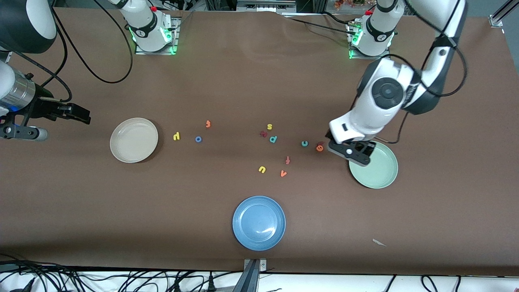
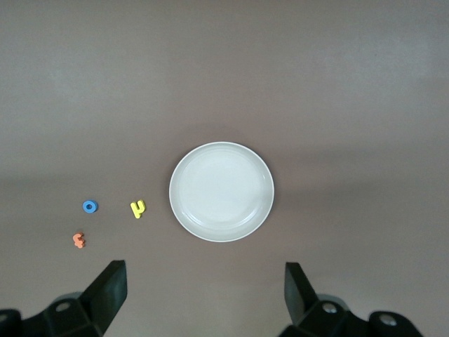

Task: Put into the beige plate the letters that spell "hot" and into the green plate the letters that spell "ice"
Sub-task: 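Lower both grippers toward the teal c and the yellow h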

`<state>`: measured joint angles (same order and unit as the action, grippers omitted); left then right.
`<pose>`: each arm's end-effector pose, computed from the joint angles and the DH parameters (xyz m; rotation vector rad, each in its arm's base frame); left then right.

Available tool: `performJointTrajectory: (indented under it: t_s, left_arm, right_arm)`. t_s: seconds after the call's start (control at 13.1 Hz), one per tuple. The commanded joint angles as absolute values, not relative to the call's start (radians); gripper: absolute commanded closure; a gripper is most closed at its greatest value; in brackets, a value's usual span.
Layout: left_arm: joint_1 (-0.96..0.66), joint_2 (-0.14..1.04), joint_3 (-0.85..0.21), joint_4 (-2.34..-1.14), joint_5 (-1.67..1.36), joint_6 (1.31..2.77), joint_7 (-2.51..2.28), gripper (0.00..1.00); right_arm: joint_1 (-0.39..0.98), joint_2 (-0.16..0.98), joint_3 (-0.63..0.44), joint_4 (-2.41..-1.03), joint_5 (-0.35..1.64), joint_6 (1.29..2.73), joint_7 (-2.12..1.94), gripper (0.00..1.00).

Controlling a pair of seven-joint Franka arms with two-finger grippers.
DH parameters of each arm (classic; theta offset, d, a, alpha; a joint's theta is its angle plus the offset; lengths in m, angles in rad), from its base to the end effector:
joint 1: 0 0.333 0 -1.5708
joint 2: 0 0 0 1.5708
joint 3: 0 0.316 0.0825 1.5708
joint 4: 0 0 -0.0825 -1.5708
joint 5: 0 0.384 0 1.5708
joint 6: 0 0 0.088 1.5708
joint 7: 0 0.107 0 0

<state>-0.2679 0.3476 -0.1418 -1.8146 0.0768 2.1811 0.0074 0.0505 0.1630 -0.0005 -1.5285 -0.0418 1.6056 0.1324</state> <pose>0.5906 -0.2465 0.3531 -3.0514 0.7008 -0.0402 0.6018 0.0258 0.5530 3.0872 -0.1222 -0.1263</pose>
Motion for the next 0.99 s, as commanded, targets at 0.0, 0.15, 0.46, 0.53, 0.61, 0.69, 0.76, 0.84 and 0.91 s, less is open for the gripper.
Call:
performJointTrajectory:
  t_s: [0.0,0.15,0.46,0.53,0.61,0.69,0.76,0.84,0.91]
  left_arm:
    - [-0.272,0.354,-0.173,-1.862,0.095,2.252,-0.16,0.0]
    - [-0.291,0.385,-0.184,-1.868,0.095,2.286,-0.292,0.0]
    - [-0.33,0.469,-0.193,-1.87,0.1,2.341,-0.425,0.0]
    - [-0.337,0.495,-0.193,-1.871,0.1,2.37,-0.426,0.0]
    - [-0.342,0.517,-0.193,-1.887,0.107,2.399,-0.423,0.0]
    - [-0.342,0.52,-0.196,-1.926,0.106,2.451,-0.426,0.04]
    - [-0.344,0.52,-0.204,-1.957,0.106,2.486,-0.426,0.04]
    - [-0.342,0.52,-0.206,-1.97,0.106,2.49,-0.426,0.09]
    - [-0.344,0.522,-0.206,-1.973,0.106,2.49,-0.426,0.11]
  right_arm:
    - [0.054,0.152,0.003,-1.531,-0.025,1.605,0.115,0.01]
    - [0.072,0.161,0.021,-1.534,-0.025,1.615,0.121,0.01]
    - [0.121,0.221,0.054,-1.536,0.012,1.675,0.132,0.01]
    - [0.139,0.242,0.054,-1.54,0.014,1.692,0.132,0.01]
    - [0.164,0.265,0.054,-1.543,0.014,1.712,0.132,0.01]
    - [0.182,0.294,0.054,-1.548,0.014,1.729,0.13,0.01]
    - [0.189,0.316,0.057,-1.555,0.015,1.749,0.127,0.02]
    - [0.198,0.337,0.064,-1.568,0.015,1.768,0.123,0.03]
    - [0.202,0.357,0.067,-1.581,0.015,1.785,0.123,0.05]
